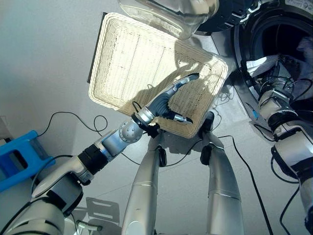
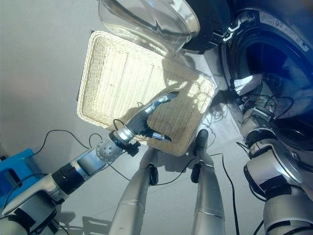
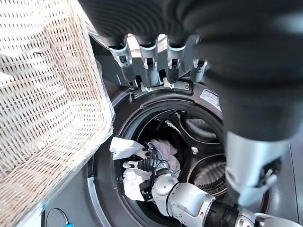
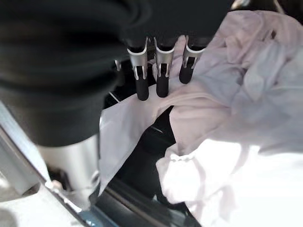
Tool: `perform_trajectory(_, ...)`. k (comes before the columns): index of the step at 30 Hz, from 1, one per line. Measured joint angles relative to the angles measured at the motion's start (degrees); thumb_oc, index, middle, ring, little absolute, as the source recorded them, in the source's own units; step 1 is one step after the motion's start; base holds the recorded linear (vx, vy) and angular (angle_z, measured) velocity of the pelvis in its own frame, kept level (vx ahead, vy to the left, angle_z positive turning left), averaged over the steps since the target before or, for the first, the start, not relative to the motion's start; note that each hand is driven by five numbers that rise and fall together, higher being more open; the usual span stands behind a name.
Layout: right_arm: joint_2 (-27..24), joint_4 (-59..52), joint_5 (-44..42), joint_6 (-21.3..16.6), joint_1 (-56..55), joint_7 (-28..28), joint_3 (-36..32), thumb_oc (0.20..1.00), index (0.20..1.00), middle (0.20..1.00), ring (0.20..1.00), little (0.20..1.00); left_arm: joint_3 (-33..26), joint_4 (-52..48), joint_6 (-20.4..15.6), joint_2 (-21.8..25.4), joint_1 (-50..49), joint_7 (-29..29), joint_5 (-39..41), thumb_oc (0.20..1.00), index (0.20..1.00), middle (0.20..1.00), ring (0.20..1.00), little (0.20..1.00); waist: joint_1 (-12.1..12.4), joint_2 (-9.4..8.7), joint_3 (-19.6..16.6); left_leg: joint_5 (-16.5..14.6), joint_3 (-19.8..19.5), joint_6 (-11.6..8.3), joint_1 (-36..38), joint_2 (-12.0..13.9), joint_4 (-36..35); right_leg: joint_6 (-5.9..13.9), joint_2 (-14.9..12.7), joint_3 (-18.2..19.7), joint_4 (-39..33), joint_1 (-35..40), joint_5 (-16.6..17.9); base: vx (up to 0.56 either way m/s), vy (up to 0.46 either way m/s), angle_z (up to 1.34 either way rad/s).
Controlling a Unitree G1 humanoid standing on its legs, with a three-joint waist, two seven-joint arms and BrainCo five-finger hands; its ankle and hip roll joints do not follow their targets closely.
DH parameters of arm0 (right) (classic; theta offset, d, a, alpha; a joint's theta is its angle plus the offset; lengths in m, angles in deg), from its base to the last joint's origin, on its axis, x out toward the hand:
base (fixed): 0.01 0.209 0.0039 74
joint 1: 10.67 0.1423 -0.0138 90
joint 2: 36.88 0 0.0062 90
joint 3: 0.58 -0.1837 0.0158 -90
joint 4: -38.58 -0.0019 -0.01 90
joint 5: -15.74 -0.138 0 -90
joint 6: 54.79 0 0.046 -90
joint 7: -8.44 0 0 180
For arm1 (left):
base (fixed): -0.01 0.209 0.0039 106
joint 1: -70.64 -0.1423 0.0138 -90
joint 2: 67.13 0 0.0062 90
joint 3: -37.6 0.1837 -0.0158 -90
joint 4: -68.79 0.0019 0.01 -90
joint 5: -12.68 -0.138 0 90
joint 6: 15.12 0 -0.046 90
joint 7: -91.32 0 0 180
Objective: Put the clothes into the washing machine.
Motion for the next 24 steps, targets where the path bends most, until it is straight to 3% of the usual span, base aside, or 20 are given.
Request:
perform_trajectory(1,-0.01,0.13,-0.01,0.14,0.18,-0.66,0.23,1.000,1.000,1.000,1.000,1.000,0.01,0.00,0.00,0.00,-0.03,0.00,0.01,1.000,1.000,1.000,1.000,1.000,0.00,0.00,0.00,0.02,0.02,0.02,0.00,-0.03,0.00,0.00,-0.03,0.00,0.05,-0.04,0.00,0.00,0.000,0.00)
perform_trajectory(2,-0.06,0.16,-0.03,0.26,0.29,-1.77,0.28,0.482,0.482,0.482,0.482,0.482,0.01,0.00,0.00,0.00,-0.10,-0.01,0.01,1.000,1.000,1.000,1.000,1.000,0.00,0.00,0.00,0.03,0.06,0.03,-0.01,-0.07,-0.01,0.01,-0.10,0.00,0.16,-0.12,-0.01,0.00,0.000,0.00)
perform_trajectory(3,-0.09,0.15,-0.03,0.27,0.31,-2.21,0.29,0.200,0.200,0.200,0.200,0.200,0.01,0.00,0.00,-0.01,-0.06,-0.01,0.02,1.000,1.000,1.000,1.000,1.000,0.00,0.00,0.00,0.03,0.07,0.04,-0.01,-0.10,0.00,0.02,-0.13,0.00,0.20,-0.14,-0.02,0.00,0.000,0.00)
perform_trajectory(6,-0.13,0.37,-2.62,-0.30,0.57,-5.09,0.90,0.200,0.200,0.200,0.200,0.200,0.00,0.00,0.00,0.00,0.17,-0.40,0.01,1.000,1.000,1.000,1.000,1.000,-0.02,0.01,-0.01,0.09,0.08,0.12,-0.13,-0.31,-0.03,0.08,-0.36,0.04,0.41,-0.41,-0.06,0.00,0.000,0.00)
perform_trajectory(14,-0.16,0.05,-6.21,-0.65,0.65,-6.11,0.06,0.200,0.200,0.200,0.200,0.200,-0.31,0.00,0.00,0.01,0.35,-0.45,0.00,1.000,1.000,1.000,1.000,1.000,0.07,0.05,-0.02,0.18,0.09,0.25,-0.31,-0.48,-0.03,0.16,-0.57,0.07,0.48,-0.59,-0.10,0.00,0.000,0.00)
perform_trajectory(19,-0.24,0.06,-9.91,-2.58,0.62,-6.06,-1.83,0.200,0.200,0.200,0.200,0.200,-1.99,0.00,0.01,0.03,0.77,-0.41,0.01,1.000,1.000,1.000,1.000,1.000,-0.06,0.05,-0.02,0.25,0.09,0.33,-0.08,-0.50,0.16,0.15,-0.60,0.08,0.76,-0.40,-0.09,0.00,0.000,0.00)
perform_trajectory(24,-0.26,-1.68,-20.67,-6.89,-0.67,-4.37,-8.77,0.200,0.200,0.200,0.200,0.200,-2.13,-0.06,0.10,0.05,0.80,-0.25,0.00,1.000,1.000,1.000,1.000,1.000,-0.24,0.06,-0.02,0.25,0.13,0.34,1.62,-0.51,0.22,0.15,-0.62,0.12,0.79,1.27,-0.09,0.00,0.013,0.00)
